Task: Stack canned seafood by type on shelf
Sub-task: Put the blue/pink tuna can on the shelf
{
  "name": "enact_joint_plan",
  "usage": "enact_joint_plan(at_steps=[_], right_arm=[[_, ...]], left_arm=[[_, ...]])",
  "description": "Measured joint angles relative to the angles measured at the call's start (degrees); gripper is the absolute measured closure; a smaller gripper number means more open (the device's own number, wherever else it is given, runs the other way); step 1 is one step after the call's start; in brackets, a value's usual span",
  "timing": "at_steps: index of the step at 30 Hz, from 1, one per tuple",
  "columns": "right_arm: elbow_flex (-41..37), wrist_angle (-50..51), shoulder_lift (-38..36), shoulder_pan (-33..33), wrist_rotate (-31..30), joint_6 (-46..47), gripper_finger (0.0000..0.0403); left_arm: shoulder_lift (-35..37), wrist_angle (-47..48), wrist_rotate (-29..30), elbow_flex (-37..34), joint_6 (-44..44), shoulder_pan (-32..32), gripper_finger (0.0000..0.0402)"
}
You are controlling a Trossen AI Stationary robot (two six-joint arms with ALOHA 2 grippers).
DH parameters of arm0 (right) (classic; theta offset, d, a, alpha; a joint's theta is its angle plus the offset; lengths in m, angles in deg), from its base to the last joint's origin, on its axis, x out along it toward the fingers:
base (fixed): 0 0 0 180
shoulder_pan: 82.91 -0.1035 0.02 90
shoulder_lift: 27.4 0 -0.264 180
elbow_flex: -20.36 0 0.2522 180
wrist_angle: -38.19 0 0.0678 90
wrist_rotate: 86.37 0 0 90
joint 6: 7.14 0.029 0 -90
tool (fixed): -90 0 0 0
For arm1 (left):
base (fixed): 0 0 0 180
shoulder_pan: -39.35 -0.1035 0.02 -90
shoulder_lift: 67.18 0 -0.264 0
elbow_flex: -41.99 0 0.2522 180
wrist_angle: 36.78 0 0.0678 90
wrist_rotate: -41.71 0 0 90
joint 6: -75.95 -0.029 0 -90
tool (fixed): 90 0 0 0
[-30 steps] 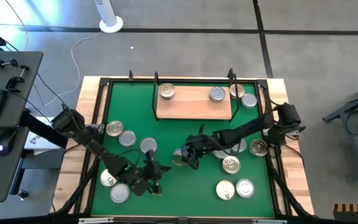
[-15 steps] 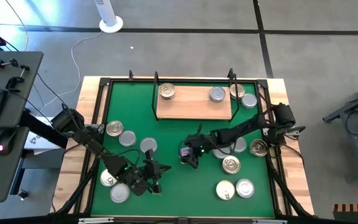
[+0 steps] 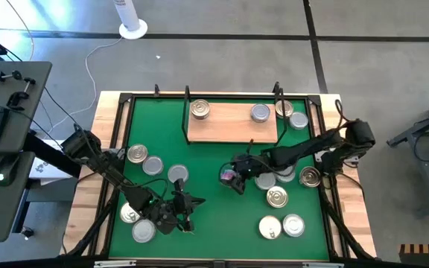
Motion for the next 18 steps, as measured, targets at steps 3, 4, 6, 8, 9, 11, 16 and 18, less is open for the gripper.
enact_joint_plan(at_steps=[3,4,6,8,9,11,16,18], right_arm=[[0.00,1.85,-2.14,-1.70,-3.89,0.11,0.0126],[0.00,2.46,-2.82,-2.46,-5.87,0.50,0.0126],[0.00,3.53,-4.36,-4.12,-9.91,1.65,0.0126],[0.00,4.55,-5.66,-5.82,-13.52,2.74,0.0126],[0.00,5.16,-6.24,-6.61,-15.01,3.04,0.0125],[0.00,5.95,-7.15,-8.02,-17.60,3.72,0.0125],[0.00,6.25,-7.24,-10.68,-19.31,-0.22,0.0125],[0.00,6.25,-7.24,-12.57,-21.61,-4.57,0.0125]], left_arm=[[-0.02,0.00,0.00,0.00,0.00,0.00,0.0401],[-0.01,0.04,0.02,0.00,0.00,0.00,0.0401],[-0.02,0.01,0.02,0.00,0.00,0.00,0.0401],[0.00,0.00,0.02,0.00,0.00,0.00,0.0401],[-0.01,0.04,0.02,0.00,0.00,0.00,0.0401],[-0.02,0.02,0.02,0.00,0.00,0.00,0.0401],[-0.02,0.01,0.02,0.00,-0.04,0.00,0.0402],[-0.02,0.02,0.02,0.00,-0.09,0.00,0.0401]])
